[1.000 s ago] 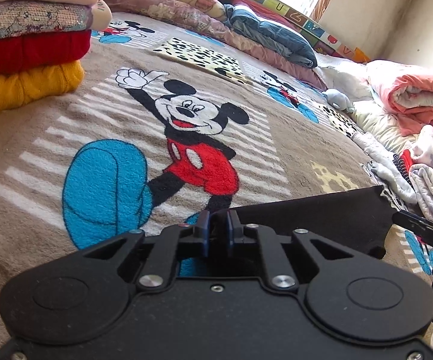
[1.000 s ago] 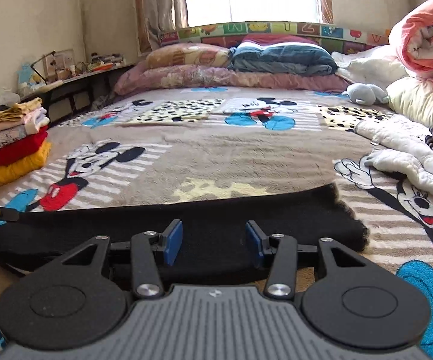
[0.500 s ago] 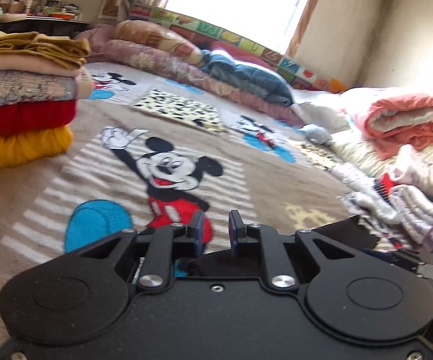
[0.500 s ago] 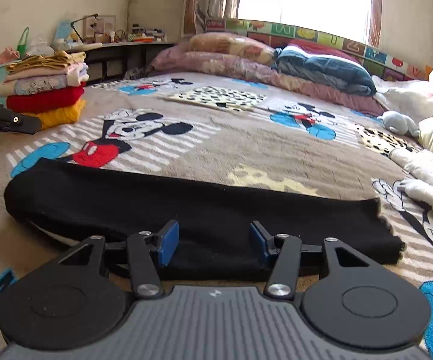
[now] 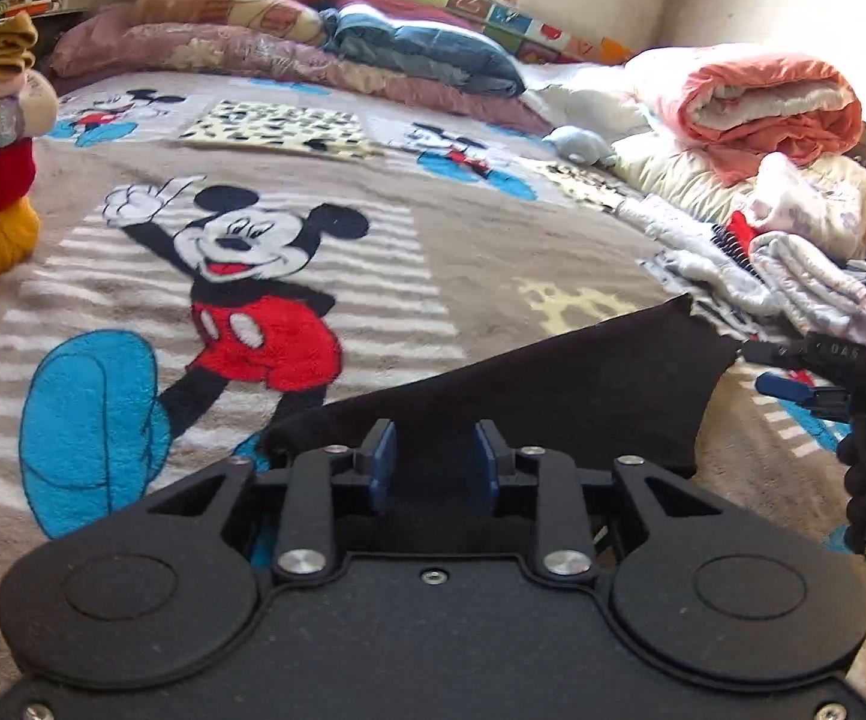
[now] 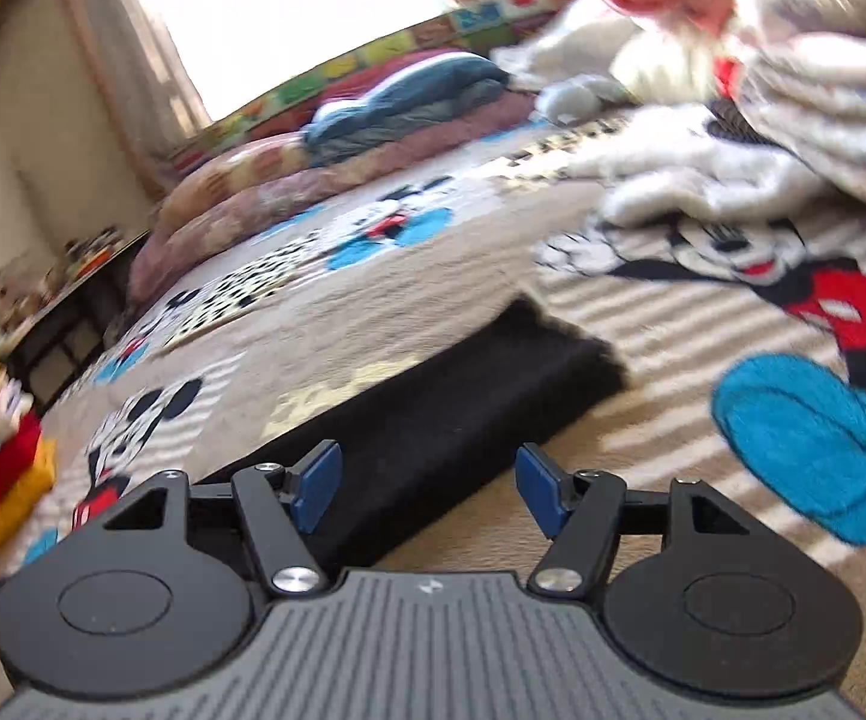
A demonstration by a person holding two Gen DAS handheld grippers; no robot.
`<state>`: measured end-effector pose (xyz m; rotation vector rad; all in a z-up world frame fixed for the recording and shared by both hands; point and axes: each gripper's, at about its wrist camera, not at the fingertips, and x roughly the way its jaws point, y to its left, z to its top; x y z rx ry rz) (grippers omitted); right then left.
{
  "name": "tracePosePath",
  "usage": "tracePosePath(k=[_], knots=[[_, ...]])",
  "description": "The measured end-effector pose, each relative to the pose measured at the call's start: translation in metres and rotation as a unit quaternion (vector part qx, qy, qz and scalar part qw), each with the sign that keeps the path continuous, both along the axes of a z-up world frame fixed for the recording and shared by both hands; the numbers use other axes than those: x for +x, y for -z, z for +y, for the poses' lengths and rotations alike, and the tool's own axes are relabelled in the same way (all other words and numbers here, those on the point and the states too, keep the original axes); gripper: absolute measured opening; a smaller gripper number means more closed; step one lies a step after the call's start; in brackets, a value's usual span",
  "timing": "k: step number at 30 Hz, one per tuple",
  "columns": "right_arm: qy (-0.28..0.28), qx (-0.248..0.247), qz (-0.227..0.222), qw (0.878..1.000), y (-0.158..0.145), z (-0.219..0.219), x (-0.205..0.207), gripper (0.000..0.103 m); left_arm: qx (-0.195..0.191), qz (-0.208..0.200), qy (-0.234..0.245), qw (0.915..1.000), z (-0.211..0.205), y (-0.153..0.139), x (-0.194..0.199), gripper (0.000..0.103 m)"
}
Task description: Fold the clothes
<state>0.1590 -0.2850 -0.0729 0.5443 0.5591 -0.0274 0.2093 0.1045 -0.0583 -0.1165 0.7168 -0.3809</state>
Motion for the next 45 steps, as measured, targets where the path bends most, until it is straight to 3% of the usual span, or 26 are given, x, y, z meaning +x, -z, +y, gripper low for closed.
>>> tracePosePath(k=[1, 3, 11, 15, 21, 25, 35, 40, 45], knots=[[0.019, 0.046, 0.012, 0.999, 0.009, -0.017, 0.005, 0.066, 0.013, 0.013, -0.016, 0.9997, 0.002, 0.007, 0.004, 0.026], [0.044, 0.155, 0.035, 0.986, 0.035, -0.046, 0.017, 0.065, -0.014, 0.020, -0.030, 0.9993, 0.010, 0.011, 0.008, 0.025], [0.060, 0.296, -0.022, 0.953, 0.080, -0.084, 0.034, 0.049, -0.041, 0.028, -0.039, 0.9980, 0.017, 0.012, 0.011, 0.025], [0.054, 0.315, -0.033, 0.947, 0.085, -0.092, 0.038, 0.046, -0.059, 0.024, -0.034, 0.9974, 0.019, 0.009, 0.010, 0.025], [0.069, 0.339, -0.049, 0.937, 0.093, -0.100, 0.034, 0.030, -0.057, 0.025, -0.039, 0.9973, 0.019, 0.011, 0.011, 0.026], [0.065, 0.345, -0.052, 0.935, 0.094, -0.105, 0.039, 0.030, -0.053, 0.022, -0.036, 0.9977, 0.018, 0.010, 0.011, 0.026], [0.064, 0.315, -0.037, 0.946, 0.085, -0.104, 0.046, 0.030, -0.046, 0.021, -0.035, 0.9981, 0.016, 0.011, 0.011, 0.026], [0.063, 0.299, -0.030, 0.952, 0.080, -0.103, 0.050, 0.016, -0.049, 0.021, -0.036, 0.9979, 0.016, 0.011, 0.011, 0.026], [0.046, 0.200, -0.031, 0.978, 0.047, -0.089, 0.040, 0.015, -0.065, 0.019, -0.036, 0.9970, 0.020, 0.008, 0.009, 0.026]])
